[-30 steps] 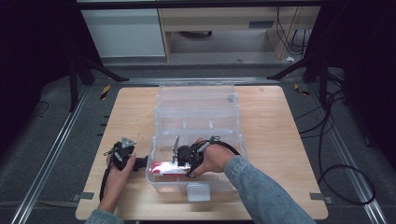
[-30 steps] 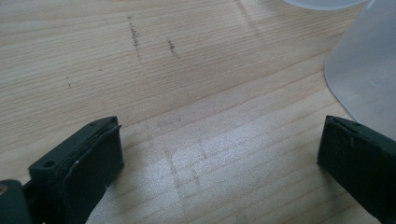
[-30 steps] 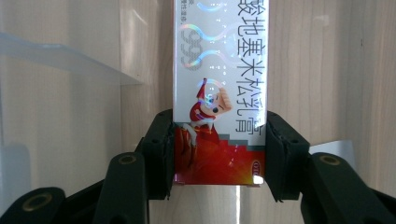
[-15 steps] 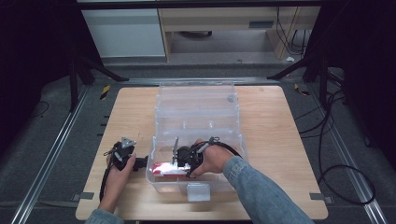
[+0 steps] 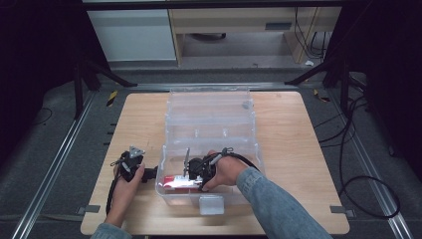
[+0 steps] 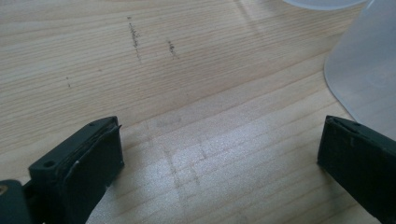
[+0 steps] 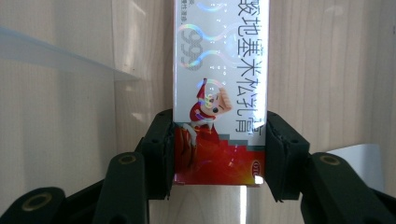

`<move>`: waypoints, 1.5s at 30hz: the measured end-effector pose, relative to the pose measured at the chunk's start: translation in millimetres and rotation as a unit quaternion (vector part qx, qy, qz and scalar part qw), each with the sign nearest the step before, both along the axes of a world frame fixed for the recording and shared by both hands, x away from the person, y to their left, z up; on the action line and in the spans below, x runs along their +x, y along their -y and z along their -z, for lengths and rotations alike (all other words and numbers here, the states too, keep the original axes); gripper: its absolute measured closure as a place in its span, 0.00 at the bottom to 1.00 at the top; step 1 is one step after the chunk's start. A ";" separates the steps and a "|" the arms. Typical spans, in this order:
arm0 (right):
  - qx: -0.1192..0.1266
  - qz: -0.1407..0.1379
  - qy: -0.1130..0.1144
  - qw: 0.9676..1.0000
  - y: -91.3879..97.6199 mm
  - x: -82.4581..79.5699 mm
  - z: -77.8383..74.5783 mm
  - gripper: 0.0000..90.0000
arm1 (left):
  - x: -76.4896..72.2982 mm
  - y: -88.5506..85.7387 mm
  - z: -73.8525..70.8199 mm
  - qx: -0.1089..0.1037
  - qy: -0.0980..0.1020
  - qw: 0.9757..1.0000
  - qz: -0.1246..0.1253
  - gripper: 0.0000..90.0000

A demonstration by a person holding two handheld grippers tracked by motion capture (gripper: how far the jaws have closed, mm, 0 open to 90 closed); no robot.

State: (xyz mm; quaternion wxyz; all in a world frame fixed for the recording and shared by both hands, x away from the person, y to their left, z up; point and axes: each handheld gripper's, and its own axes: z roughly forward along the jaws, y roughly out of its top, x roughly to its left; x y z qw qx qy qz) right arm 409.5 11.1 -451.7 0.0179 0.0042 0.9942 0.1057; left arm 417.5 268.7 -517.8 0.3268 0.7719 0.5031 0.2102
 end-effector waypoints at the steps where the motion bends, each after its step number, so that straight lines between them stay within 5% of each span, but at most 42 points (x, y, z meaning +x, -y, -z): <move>1: 0.000 -0.001 -0.001 1.000 0.1 0.1 0.6 0.57 | 0.0 0.0 0.0 0.000 0.000 1.000 0.000 0.00; 31: 0.001 0.011 -0.014 1.000 0.7 0.5 7.1 0.55 | 0.0 0.1 0.1 0.000 0.000 1.000 0.000 0.00; 45: 0.049 0.031 0.022 0.998 14.6 -6.2 -31.0 0.57 | -0.2 -0.1 0.1 -0.001 0.001 1.000 0.002 0.00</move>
